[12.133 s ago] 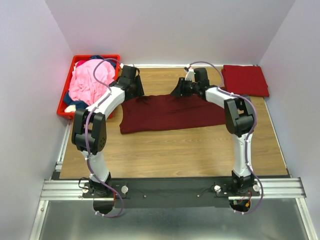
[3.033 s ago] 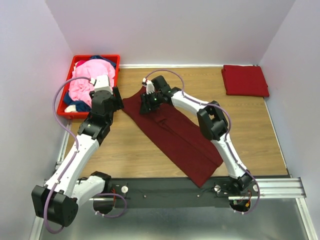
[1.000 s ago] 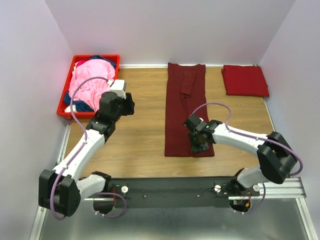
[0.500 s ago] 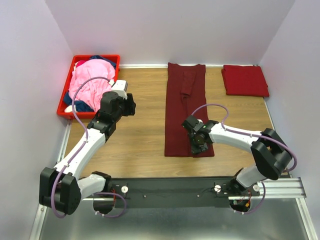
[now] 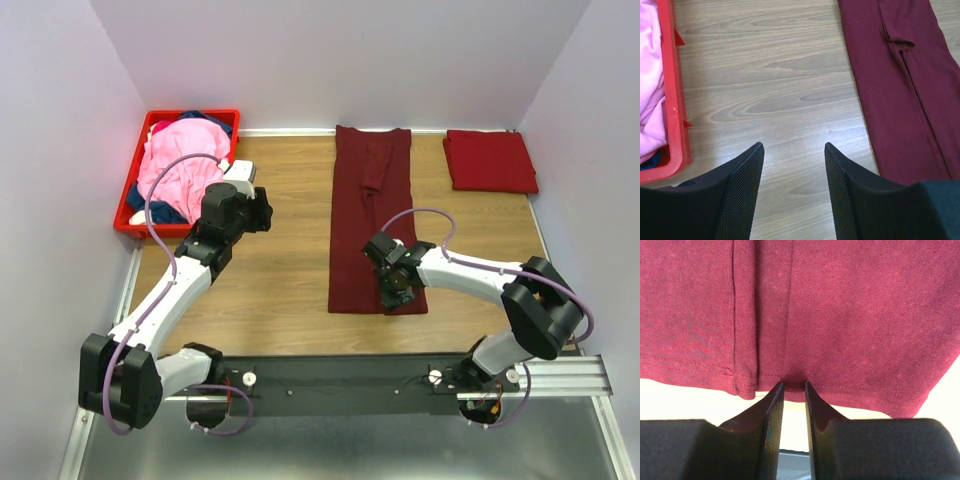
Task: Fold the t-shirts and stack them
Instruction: Fold the tshirt
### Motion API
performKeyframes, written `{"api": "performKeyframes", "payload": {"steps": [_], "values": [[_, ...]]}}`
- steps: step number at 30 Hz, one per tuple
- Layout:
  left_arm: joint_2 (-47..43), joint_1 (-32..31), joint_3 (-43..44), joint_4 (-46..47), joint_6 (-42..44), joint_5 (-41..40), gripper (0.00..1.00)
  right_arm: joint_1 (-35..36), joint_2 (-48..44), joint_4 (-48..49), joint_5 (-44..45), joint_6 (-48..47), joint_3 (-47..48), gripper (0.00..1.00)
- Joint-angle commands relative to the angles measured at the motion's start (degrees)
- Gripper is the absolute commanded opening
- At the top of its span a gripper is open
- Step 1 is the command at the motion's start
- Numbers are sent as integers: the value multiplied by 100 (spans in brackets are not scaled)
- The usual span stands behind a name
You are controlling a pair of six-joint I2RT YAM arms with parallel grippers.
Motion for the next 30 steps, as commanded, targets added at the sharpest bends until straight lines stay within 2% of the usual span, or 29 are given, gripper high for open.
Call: {"api": "performKeyframes", "payload": {"steps": [1, 2, 7, 10, 22, 30], "values": [[35, -2, 70, -32, 53, 136, 60, 80, 94, 77, -51, 126, -39, 31], [44, -11, 78, -32, 53, 144, 60, 80, 94, 77, -33, 117, -48, 30], [53, -11, 69, -41, 53, 153, 59, 80, 23, 68, 29, 108, -74, 10], [53, -11, 69, -41, 53, 153, 59, 80, -64, 42, 20, 99, -39, 4], [123, -11, 78, -41, 53, 267, 59, 80, -460, -450, -358, 73, 391, 4], [316, -141, 52, -146, -139, 566, 59, 80, -154, -302, -578, 29, 357, 8]]}}
